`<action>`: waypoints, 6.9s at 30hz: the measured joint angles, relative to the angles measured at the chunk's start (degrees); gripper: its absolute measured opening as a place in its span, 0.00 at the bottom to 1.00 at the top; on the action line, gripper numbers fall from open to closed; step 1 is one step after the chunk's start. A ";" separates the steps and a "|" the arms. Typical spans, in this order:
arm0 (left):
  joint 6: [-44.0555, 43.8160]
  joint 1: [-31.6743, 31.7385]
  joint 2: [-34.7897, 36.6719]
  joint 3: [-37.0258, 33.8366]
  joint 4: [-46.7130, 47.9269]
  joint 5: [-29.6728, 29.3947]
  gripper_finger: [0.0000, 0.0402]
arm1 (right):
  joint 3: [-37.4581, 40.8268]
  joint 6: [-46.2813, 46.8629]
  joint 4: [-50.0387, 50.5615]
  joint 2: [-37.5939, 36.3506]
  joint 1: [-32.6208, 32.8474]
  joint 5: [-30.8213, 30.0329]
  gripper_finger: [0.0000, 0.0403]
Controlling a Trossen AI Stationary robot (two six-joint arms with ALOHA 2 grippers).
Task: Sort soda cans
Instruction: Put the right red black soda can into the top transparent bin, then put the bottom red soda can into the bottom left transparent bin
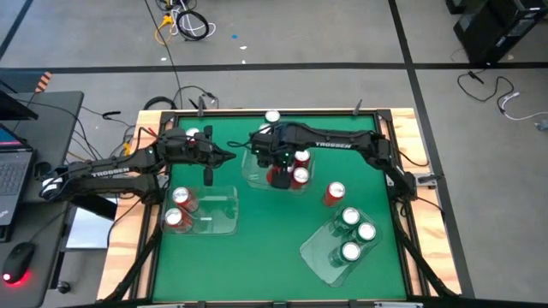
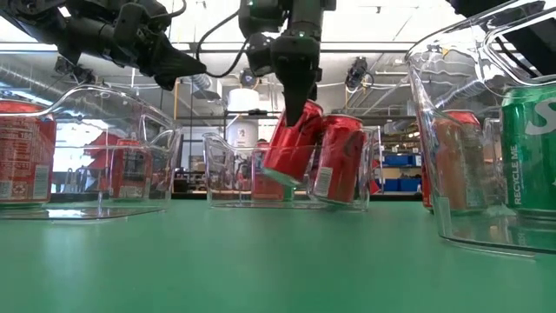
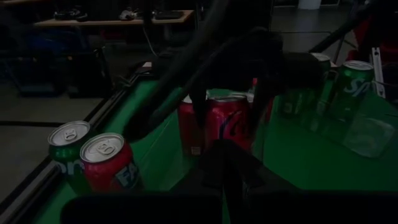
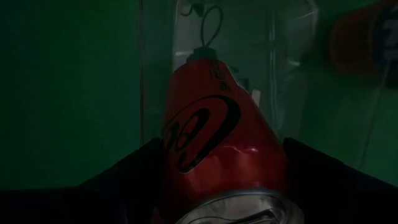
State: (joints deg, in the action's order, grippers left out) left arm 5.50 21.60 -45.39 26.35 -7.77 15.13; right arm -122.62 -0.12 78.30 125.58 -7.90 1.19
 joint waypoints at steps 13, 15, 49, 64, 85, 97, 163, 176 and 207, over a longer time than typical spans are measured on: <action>-0.02 0.01 0.00 0.00 0.00 0.01 0.00 | 0.17 -1.02 0.21 0.71 -0.15 0.23 0.70; -0.02 -0.01 0.00 0.00 0.04 0.03 0.00 | 0.30 -1.26 0.57 2.09 -0.15 0.45 0.70; 0.04 -0.03 0.00 0.00 2.14 -0.30 0.00 | -3.94 -3.95 0.11 6.75 1.32 2.25 0.89; -0.17 -0.01 0.00 0.00 2.08 -0.32 0.00 | -6.36 -3.27 2.58 4.93 2.16 1.84 0.86; -0.35 -0.01 0.00 0.00 3.02 0.14 0.00 | -9.06 -3.23 -1.18 6.54 1.29 1.78 0.84; -0.34 -0.01 0.00 0.00 3.04 0.14 0.00 | -7.49 -2.42 0.12 6.25 1.05 2.85 0.63; -9.19 -1.53 0.02 -10.95 -18.21 2.04 0.00 | -12.16 -5.02 5.73 0.62 3.85 -10.02 0.02; -10.33 -8.21 0.00 -14.31 -16.63 -12.38 0.00 | -12.18 -6.12 -0.56 -7.81 2.03 -13.14 0.01; -8.96 -8.21 0.00 9.44 29.52 -21.87 0.00 | -1.28 1.32 2.06 -12.21 3.02 -12.20 0.00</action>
State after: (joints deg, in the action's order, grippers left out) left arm -3.46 13.39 -45.39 35.79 21.75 -6.74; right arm -123.90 1.20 80.36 113.37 -4.88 -11.00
